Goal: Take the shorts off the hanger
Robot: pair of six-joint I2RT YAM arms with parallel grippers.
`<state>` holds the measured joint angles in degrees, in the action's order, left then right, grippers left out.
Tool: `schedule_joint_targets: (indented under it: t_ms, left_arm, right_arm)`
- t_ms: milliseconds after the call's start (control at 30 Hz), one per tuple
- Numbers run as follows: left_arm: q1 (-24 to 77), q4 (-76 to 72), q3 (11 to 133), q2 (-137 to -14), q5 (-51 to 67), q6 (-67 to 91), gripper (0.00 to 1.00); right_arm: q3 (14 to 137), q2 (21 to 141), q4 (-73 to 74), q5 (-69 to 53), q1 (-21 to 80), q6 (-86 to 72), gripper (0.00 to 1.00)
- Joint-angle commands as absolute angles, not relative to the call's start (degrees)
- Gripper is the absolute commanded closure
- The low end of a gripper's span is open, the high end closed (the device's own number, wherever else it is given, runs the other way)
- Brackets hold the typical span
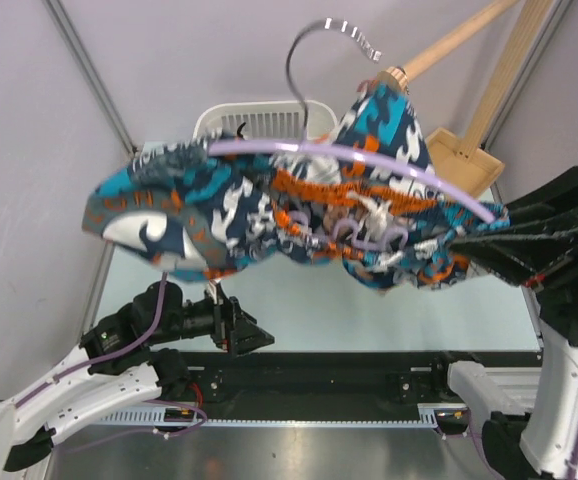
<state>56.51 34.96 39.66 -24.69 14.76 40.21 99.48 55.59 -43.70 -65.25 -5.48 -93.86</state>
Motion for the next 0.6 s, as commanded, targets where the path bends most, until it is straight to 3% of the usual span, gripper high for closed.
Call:
schedule_joint_targets:
  t_ms: [0,133,300,467,567]
  left_arm:
    - [56.8,31.9,38.6,-25.3,12.7,41.3,0.0]
    - [56.7,31.7,38.0,-25.5,11.8,41.9,0.0]
    - [56.7,31.7,37.4,-25.2,10.1,42.5,0.0]
    - [56.7,39.6,37.6,-20.6,-3.5,47.8,0.0]
    - [56.8,45.3,36.9,-13.4,-11.4,52.8,0.0]
  right_arm:
    - [97.7,50.2,-9.2,-68.5,2.9,-65.8,1.0]
    - [88.1,43.6,-1.2,-70.2,6.0,-58.0,1.0]
    - [86.8,38.2,32.3,-64.6,7.3,-36.0,1.0]
    - [81.1,35.2,50.6,-53.7,7.7,-23.8,1.0]
    - [78.1,33.1,53.2,-49.9,8.3,-21.5,1.0]
